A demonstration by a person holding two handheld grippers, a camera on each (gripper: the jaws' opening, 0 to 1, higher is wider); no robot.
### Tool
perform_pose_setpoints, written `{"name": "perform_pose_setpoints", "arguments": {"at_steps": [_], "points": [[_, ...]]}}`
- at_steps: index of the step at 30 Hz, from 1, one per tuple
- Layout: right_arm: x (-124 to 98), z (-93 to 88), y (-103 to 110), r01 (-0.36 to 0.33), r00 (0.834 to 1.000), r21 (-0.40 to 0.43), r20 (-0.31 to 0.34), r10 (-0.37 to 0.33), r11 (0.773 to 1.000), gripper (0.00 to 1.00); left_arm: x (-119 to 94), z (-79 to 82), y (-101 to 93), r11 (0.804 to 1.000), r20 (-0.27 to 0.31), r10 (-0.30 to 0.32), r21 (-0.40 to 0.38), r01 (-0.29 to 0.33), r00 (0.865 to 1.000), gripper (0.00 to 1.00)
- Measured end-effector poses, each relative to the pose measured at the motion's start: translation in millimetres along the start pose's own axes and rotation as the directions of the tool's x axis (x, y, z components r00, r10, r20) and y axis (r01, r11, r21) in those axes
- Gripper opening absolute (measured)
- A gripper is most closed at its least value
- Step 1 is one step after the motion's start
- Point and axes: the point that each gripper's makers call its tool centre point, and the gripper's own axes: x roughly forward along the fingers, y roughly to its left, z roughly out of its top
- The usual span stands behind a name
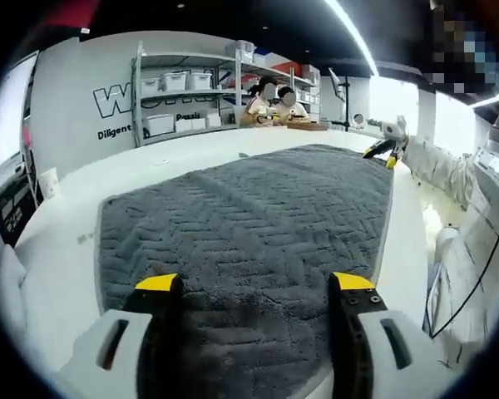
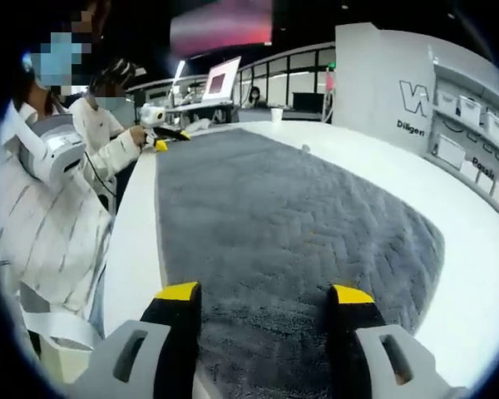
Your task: Open the folded towel by lifting each exposed corner and separating the folded layers until the towel lies flat within the target outline without major curled edges
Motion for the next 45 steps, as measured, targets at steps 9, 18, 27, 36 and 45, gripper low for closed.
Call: {"name": "perform_pose_setpoints", "arguments": {"at_steps": [9,18,27,36,45], "points": [[1,1.0,1,0.01,1.0,0.005,-0.014,-0.01,1.0,0.59,-1,0.4,1.2,1.0,0.0,-0.002,0.002,0.002,1.0,0.71],[2,4.9,8,-0.015,1.0,0.052,-0.026,0.016,0.999,0.71,-1,3.7,4.9,1.0,-0.012,0.007,-0.03,-0.007,1.0,0.71],[-16,26.4,6,0.065,0.997,0.069,0.029,-0.068,0.995,0.82,-21,30.5,5.8,0.997,0.058,0.059,-0.046,-0.056,0.997,0.86],[-38,38.6,20,0.145,0.987,0.072,0.056,-0.149,0.987,0.99,-60,39.9,10.0,0.987,0.091,0.159,-0.051,-0.155,0.983,0.99],[-57,20.3,34,0.258,0.966,0.095,-0.018,-0.258,0.961,1.0,-92,15.8,15.2,0.968,0.085,0.239,-0.101,-0.23,0.967,0.99]]}}
